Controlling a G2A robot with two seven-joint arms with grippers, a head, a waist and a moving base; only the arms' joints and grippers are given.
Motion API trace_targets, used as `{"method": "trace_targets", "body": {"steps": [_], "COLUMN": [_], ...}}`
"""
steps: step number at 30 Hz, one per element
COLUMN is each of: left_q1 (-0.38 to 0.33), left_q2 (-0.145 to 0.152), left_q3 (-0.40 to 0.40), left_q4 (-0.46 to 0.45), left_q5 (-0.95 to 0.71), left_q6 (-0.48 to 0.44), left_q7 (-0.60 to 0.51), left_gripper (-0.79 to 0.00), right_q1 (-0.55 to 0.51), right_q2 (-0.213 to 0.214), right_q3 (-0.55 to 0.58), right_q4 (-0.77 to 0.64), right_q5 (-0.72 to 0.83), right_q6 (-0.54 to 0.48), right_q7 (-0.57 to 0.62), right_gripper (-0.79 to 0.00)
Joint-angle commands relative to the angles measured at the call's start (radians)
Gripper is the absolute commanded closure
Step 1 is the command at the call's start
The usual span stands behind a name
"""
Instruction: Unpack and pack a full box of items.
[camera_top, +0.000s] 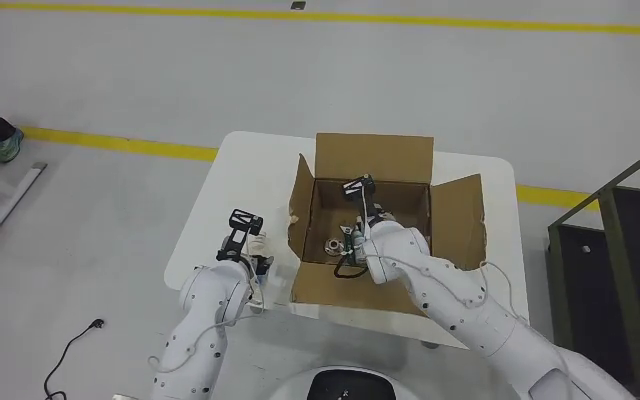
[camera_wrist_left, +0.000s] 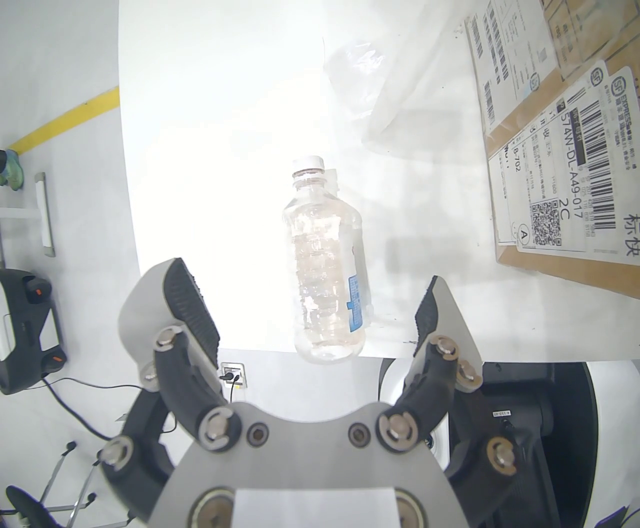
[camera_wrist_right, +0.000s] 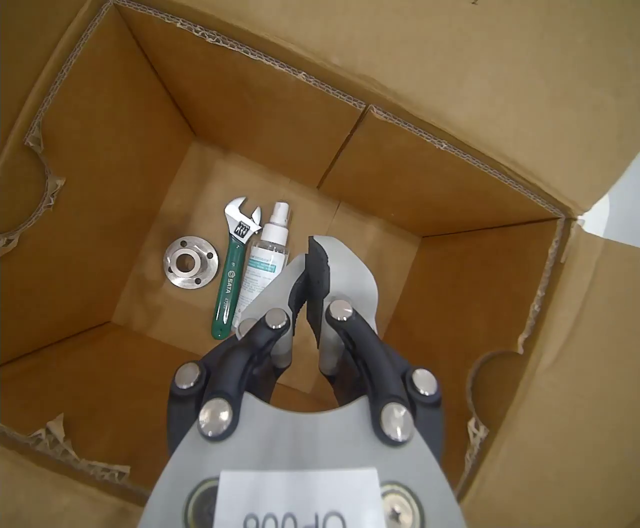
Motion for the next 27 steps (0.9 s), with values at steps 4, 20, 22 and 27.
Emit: {"method": "trace_targets", "body": {"steps": [4,20,22,27], "left_q1": [0.000,0.000,0.000,0.000], "left_q2": [0.000,0.000,0.000,0.000], "left_q3": [0.000,0.000,0.000,0.000], "left_q4": [0.000,0.000,0.000,0.000], "left_q5": [0.000,0.000,0.000,0.000], "left_q6": [0.000,0.000,0.000,0.000], "left_q7": [0.000,0.000,0.000,0.000], "left_gripper": [-0.785,-0.785,-0.785,-0.785], "right_q1": [0.000,-0.072,-0.073,-0.056], "right_q2": [0.000,-0.058,-0.067,-0.086], "right_q3": [0.000,0.037,0.048,0.056], "right_q4": [-0.001,0.176,0.195,0.240], "right_q5": [-0.001,0.153,0.180,0.196], "right_q6": [-0.001,-0.021,-0.032,-0.043], "right_q7": [0.000,-0.161,-0.205,-0.229], "right_gripper": [0.000,-0.012,-0.105,-0.111]}}
